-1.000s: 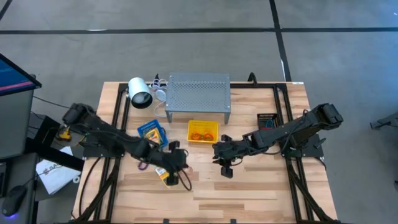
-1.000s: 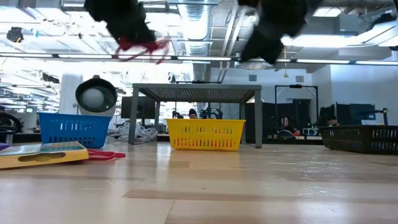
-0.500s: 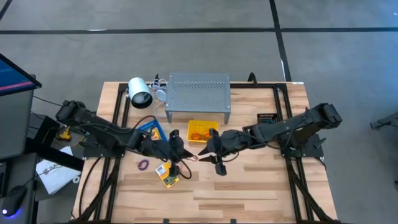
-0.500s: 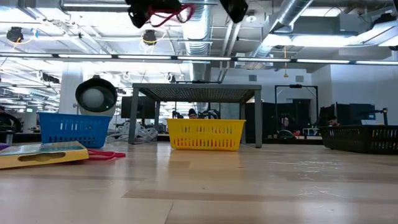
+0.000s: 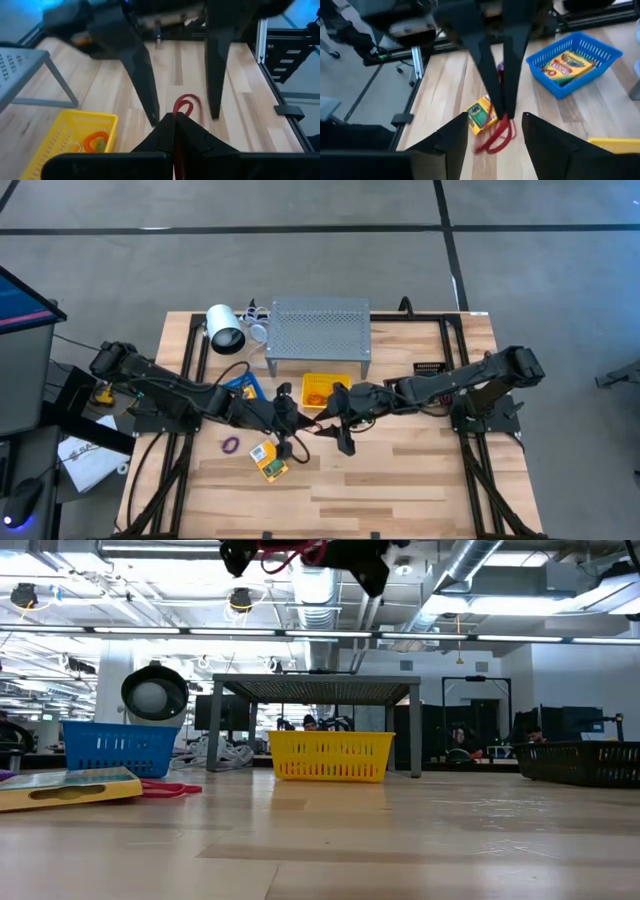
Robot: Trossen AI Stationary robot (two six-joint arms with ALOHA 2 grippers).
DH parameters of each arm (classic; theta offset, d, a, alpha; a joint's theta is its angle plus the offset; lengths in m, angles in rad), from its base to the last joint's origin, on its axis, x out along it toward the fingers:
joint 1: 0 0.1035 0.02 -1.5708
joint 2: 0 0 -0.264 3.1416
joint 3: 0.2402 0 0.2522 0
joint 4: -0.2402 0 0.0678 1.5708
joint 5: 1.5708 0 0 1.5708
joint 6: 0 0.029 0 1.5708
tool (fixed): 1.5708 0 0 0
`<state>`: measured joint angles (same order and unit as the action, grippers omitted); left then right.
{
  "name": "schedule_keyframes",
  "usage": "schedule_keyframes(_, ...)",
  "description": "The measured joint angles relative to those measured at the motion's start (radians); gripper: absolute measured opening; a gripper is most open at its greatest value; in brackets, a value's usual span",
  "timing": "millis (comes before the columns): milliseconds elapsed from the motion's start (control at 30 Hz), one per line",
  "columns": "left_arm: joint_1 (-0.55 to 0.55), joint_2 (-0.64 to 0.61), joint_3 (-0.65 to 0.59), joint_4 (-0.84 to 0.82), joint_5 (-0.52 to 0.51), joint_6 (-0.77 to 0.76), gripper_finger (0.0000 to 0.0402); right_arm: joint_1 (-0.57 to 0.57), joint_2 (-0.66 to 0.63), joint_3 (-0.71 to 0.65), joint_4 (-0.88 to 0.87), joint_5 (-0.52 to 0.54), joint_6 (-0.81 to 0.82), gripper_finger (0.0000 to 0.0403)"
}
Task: Pick & Place Office Desk Supplies
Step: Put the red rubber band into the black bin
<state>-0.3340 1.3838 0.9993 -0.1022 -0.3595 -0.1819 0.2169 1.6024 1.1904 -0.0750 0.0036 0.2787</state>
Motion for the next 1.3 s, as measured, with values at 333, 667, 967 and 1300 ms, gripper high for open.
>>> schedule_keyframes(333, 0.000, 0.000, 0.000, 0.026, 0.000, 0.021, 0.0000, -0.018, 0.024, -0.002, -0.011, 0.001, -0.015, 0.0049)
schedule_keyframes(667, -0.001, 0.000, 0.000, 0.060, 0.000, 0.045, 0.0002, -0.008, 0.020, 0.021, -0.023, 0.021, -0.051, 0.0002)
schedule_keyframes(967, 0.008, 0.000, 0.000, 0.077, 0.000, 0.046, 0.0010, -0.011, 0.020, 0.027, -0.058, 0.024, -0.066, 0.0001)
schedule_keyframes(1300, 0.016, -0.001, 0.000, 0.087, -0.005, 0.043, 0.0063, -0.017, -0.054, 0.027, -0.143, 0.094, -0.074, 0.0000)
